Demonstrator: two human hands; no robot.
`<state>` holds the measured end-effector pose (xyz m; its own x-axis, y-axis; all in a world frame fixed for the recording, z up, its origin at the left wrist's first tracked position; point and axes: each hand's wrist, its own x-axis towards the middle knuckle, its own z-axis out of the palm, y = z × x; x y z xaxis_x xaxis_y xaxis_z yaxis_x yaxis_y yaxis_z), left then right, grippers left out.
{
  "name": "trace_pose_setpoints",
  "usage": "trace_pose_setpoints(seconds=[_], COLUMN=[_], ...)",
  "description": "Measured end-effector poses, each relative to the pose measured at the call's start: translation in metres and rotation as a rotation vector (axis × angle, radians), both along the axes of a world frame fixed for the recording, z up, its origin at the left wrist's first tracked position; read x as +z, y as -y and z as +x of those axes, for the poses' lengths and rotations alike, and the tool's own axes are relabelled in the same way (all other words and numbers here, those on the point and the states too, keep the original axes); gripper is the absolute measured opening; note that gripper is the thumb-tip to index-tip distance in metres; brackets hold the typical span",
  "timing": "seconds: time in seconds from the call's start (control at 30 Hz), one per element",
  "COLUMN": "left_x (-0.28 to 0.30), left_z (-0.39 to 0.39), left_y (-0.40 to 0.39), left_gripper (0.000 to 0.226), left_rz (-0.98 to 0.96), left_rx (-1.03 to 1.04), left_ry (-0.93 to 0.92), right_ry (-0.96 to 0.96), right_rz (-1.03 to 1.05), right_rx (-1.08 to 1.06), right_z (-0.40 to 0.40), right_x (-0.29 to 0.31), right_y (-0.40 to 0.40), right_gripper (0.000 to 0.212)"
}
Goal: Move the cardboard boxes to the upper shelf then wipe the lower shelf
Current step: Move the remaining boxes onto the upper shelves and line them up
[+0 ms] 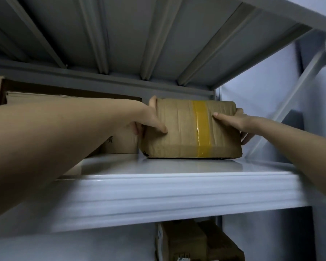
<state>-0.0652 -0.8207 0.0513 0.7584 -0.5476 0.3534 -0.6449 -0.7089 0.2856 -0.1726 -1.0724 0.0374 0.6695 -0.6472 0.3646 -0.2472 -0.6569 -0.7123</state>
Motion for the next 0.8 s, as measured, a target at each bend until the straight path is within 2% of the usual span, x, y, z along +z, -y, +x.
trace_pose_setpoints(seconds=[0.23, 0.43, 0.67, 0.73, 0.8], left_x=[0.007, 0.000, -0.027, -0.032, -0.036], left_z=[0.024, 0.048, 0.043, 0.039, 0.035], left_y=[0.018, 0.019, 0.021, 0.024, 0.026], left_gripper=[0.116, 0.119, 0.109, 0.103, 0.094], left_rz=[0.141, 0.148, 0.151, 0.159, 0.222], left_rx=[0.076, 0.067, 0.103, 0.143, 0.187], left_ry=[0.083, 0.057, 0.054, 0.107, 0.240], right_ry=[-0.071, -0.067, -0.107, -0.122, -0.147], right_rz=[-0.013, -0.082, -0.090, -0.124, -0.186], right_rx=[-0.017, -0.010, 0.026, 0.013, -0.011], right_z=[0.026, 0.050, 0.064, 0.064, 0.064], right_x=[0.008, -0.004, -0.029, -0.034, -0.041], right_y=[0.007, 0.015, 0.024, 0.021, 0.017], right_gripper=[0.106, 0.105, 0.095, 0.095, 0.097])
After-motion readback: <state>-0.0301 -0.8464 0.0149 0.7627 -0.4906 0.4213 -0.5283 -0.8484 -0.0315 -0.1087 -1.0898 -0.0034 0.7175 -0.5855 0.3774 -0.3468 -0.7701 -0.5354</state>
